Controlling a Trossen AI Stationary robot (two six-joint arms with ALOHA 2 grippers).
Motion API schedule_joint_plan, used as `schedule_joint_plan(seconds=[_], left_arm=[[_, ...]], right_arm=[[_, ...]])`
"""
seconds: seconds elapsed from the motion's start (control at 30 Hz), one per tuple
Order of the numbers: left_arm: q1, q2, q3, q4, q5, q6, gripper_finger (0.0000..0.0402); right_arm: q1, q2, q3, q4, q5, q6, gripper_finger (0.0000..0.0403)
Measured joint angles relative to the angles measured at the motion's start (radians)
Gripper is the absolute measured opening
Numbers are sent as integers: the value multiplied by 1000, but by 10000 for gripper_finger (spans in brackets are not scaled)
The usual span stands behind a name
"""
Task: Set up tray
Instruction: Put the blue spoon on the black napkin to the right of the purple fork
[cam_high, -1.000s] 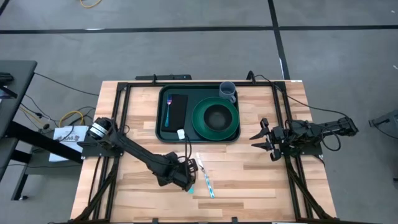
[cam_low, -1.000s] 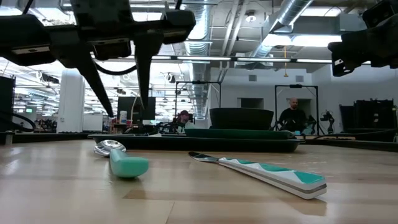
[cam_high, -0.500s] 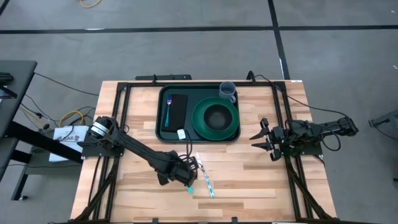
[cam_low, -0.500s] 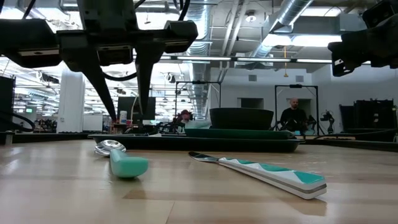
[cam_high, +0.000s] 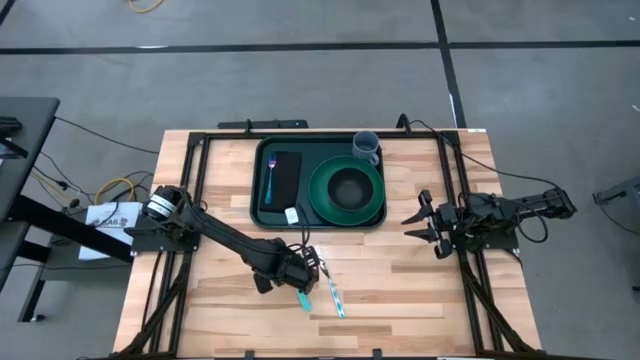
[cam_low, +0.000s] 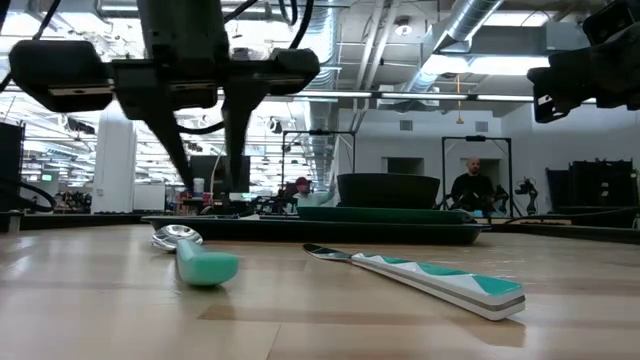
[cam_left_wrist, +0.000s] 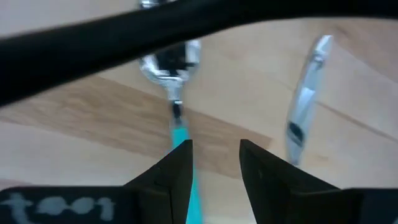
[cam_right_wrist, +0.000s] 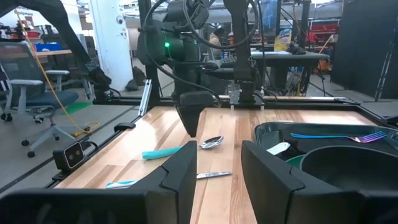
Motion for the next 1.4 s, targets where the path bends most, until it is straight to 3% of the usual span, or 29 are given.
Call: schedule_joint_plan(seconds=[0.17,0.27,0.37,0.53,0.63,0.73,0.83,1.03,1.23,1.4], left_arm=[[-10,0,0,-17,3,72,119],[-11,0,0,15,-55,271,119],[-4,0,4,77,-39,551,119],[14,0,10,169,181,1090,119],[24,0,10,133,319,1333,119],[33,0,10,55,382,1561,119],[36,0,10,-30,360,1780,119],[36,0,1,-107,178,2159,119],[33,0,0,-104,181,2475,119],[22,0,0,-107,196,2643,119]], right_arm=[[0,0,0,0,0,0,118],[0,0,0,0,0,0,118],[0,0,0,0,0,0,118],[0,0,0,0,0,0,118],[0,0,0,0,0,0,118],[0,0,0,0,0,0,118],[0,0,0,0,0,0,118],[0,0,0,0,0,0,118],[0,0,0,0,0,0,118],[0,0,0,0,0,0,118]])
